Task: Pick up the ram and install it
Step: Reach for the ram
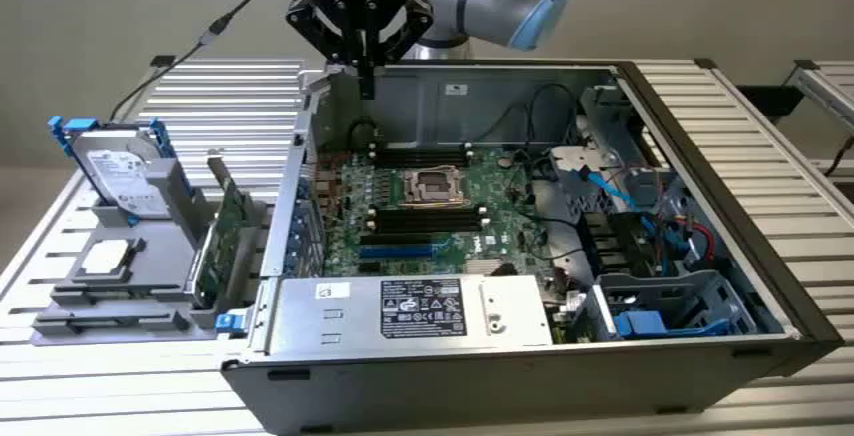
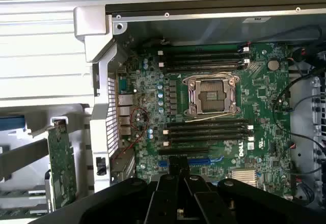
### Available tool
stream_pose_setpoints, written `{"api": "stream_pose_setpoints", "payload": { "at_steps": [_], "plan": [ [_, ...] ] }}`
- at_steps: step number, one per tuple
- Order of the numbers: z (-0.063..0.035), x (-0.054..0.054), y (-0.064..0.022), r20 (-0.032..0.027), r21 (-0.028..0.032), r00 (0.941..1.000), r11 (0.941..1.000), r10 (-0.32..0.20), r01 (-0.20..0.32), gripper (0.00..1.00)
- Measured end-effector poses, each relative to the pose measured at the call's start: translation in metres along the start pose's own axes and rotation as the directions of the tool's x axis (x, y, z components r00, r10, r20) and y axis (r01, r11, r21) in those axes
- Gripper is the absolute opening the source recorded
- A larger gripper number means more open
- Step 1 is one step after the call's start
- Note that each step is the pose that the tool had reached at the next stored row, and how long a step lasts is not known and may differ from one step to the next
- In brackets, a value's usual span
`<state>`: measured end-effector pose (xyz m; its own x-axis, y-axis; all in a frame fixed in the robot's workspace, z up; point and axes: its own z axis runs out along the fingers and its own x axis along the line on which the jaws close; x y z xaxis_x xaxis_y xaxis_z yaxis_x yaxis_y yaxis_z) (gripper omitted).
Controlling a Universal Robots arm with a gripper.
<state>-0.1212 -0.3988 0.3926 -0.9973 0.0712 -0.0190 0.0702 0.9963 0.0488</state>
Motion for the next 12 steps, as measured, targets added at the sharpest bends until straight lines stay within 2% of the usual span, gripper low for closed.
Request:
{"api": "stream_pose_setpoints", "payload": {
  "at_steps": [9,12],
  "plan": [
    [0.0,0.0001,0.0,-0.0001,0.0,1.0,1.0,0.0,0.0,0.11],
    [0.0,0.0077,-0.0017,-0.0005,0.0002,1.0,1.0,0.0,0.0,0.11]
  ]
}}
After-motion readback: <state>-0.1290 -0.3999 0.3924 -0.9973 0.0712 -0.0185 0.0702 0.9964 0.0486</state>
